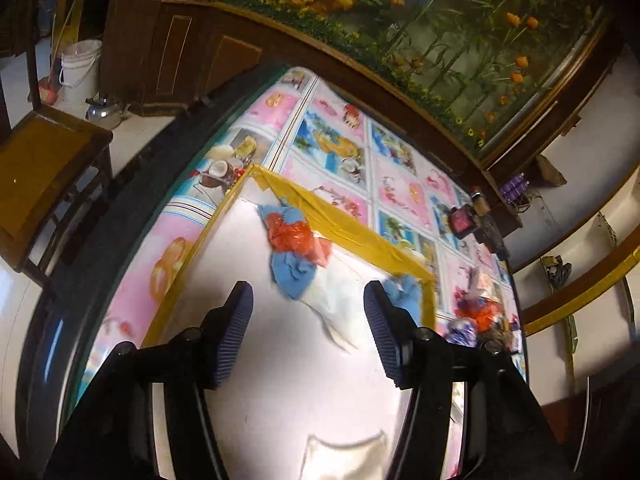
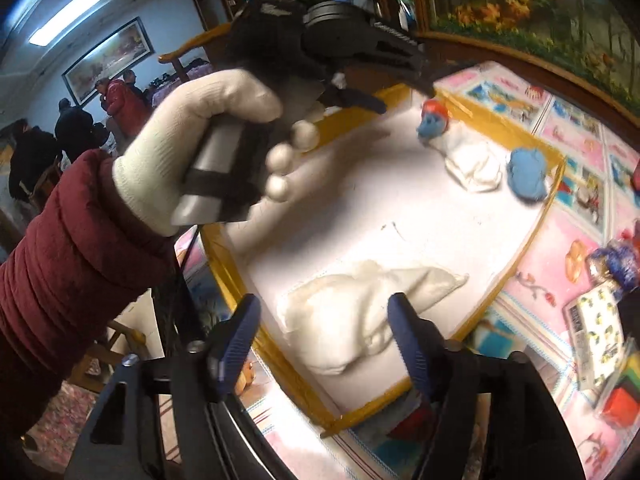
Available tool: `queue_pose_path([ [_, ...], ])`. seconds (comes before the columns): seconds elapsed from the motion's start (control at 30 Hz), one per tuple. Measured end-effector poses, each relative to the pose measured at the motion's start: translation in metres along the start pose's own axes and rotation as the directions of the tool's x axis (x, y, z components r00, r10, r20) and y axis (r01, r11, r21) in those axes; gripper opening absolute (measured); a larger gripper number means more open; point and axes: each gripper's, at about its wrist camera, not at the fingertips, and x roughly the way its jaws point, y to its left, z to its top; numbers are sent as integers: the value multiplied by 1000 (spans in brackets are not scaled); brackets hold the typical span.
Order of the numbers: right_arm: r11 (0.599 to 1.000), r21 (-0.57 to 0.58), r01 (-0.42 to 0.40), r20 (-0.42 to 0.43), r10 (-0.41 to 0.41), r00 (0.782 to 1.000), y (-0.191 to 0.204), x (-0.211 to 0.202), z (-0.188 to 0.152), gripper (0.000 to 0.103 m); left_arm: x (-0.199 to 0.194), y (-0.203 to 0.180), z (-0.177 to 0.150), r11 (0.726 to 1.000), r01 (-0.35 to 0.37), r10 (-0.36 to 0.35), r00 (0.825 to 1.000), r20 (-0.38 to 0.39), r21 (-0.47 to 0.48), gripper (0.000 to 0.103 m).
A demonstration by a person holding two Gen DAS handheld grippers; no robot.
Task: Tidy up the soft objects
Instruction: 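Lower both held items into the tray and open both tools, then reach to the lemon-print tissue box and grasp it with the left tool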
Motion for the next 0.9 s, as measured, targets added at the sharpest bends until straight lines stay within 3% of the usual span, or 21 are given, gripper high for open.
queue_pose_path([
  [0.2,999,31,9,94,-12,995,-2,-37,-15,68,-57,-29,-28,998,68,-68,996,63,12,64],
  [0.33,994,106,29,174,-48,984,-27,-74,-37,68,-81,-64,-55,992,111,-117,989,89,65,64],
  [0.4,988,142,53,223,-84,971,-40,-98,-54,70,-92,-87,-70,988,99,-113,986,120,118,64],
  [0.47,980,170,104,281,-150,948,-49,-126,-70,79,-106,-114,-86,979,50,-86,980,181,195,64],
  [0.53,966,194,172,344,-231,910,-54,-156,-91,91,-120,-141,-102,961,-3,-70,964,256,276,65],
  [0.57,954,207,217,382,-283,880,-55,-172,-103,97,-128,-154,-110,950,-28,-70,952,297,312,74],
  [0.6,942,216,257,408,-326,853,-56,-184,-113,103,-132,-161,-116,943,-35,-76,945,318,332,95],
  [0.63,925,226,306,432,-377,820,-58,-194,-121,103,-131,-167,-122,943,-17,-91,947,307,331,103],
  [0.67,907,236,348,451,-420,788,-59,-203,-129,103,-123,-168,-125,949,43,-123,962,243,313,103],
  [0.7,892,249,378,458,-452,765,-62,-209,-136,103,-106,-169,-127,949,132,-173,977,126,286,103],
  [0.73,874,272,403,460,-486,743,-68,-216,-144,103,-86,-169,-132,948,201,-210,978,12,249,103],
  [0.8,853,318,414,447,-520,728,-77,-218,-155,103,-68,-174,-147,950,187,-184,982,-36,250,103],
  [0.9,826,409,389,403,-546,735,-104,-224,-170,102,-57,-182,-165,945,114,-119,993,-3,307,103],
])
